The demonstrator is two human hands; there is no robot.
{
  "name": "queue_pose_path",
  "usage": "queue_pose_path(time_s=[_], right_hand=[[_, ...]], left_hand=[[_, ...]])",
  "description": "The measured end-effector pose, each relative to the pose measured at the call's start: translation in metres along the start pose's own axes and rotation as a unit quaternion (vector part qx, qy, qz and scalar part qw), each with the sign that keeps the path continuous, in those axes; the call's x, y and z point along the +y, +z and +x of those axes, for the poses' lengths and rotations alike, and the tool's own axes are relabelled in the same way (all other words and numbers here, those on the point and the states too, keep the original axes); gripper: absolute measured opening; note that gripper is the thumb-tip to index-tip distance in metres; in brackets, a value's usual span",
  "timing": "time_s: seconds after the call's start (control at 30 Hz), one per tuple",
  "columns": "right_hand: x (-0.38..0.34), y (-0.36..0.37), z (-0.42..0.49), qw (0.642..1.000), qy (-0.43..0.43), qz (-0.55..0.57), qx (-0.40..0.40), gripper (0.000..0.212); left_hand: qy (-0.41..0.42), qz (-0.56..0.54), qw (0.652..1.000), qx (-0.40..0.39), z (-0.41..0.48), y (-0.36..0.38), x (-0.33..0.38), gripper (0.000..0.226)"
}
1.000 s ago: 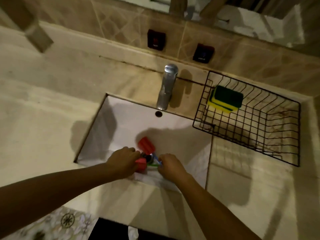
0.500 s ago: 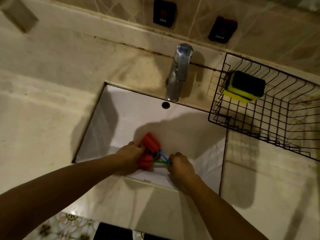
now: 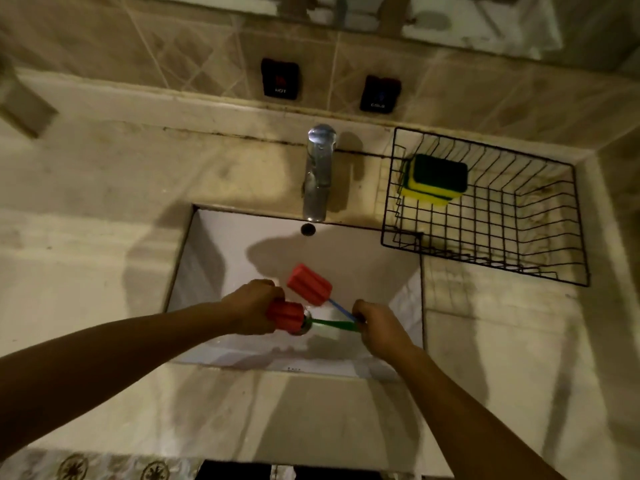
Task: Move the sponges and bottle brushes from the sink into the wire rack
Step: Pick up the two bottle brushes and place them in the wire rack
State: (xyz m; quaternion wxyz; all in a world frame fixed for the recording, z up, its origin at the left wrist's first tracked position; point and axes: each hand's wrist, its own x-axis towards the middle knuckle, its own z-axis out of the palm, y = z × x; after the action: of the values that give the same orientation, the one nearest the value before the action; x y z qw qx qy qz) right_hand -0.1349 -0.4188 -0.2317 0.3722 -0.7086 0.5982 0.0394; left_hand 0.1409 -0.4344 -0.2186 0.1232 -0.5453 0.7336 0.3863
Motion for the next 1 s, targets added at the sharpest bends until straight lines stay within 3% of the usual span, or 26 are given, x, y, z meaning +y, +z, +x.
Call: queue_pose_path(time_s=[0.17,0.33,0.53,0.67,0.77,1.0], right_hand=[[0.002,-0.041,-0.029,0.999,0.008,0.013,0.044,0.015],[0.004,-0.101,-0.064,0.997,-0.003,-0.011,0.080,0.011],[0.025,-0.188,-0.101,0.983,0.012,0.001,0.182,0.011],[0.054,-0.231,-0.104,0.973,0.048,-0.003,0.225,0.012],[0.069,-0.245,-0.097,0.971,0.075,-0.005,0.227,0.023],[0.107,-0.281,-0.045,0.975,0.097,-0.068,0.186,0.019]], left_hand=[[0.032,0.027,0.999,0.002,-0.011,-0.032,0.021,0.041],[0.117,0.048,0.992,0.022,-0.019,-0.067,0.068,0.042],[0.207,0.056,0.973,0.080,-0.009,-0.098,0.136,0.048],[0.264,0.060,0.951,0.151,0.018,-0.120,0.180,0.038],[0.271,0.063,0.944,0.180,0.035,-0.131,0.197,0.035],[0.251,0.041,0.949,0.188,0.094,-0.128,0.222,0.043]])
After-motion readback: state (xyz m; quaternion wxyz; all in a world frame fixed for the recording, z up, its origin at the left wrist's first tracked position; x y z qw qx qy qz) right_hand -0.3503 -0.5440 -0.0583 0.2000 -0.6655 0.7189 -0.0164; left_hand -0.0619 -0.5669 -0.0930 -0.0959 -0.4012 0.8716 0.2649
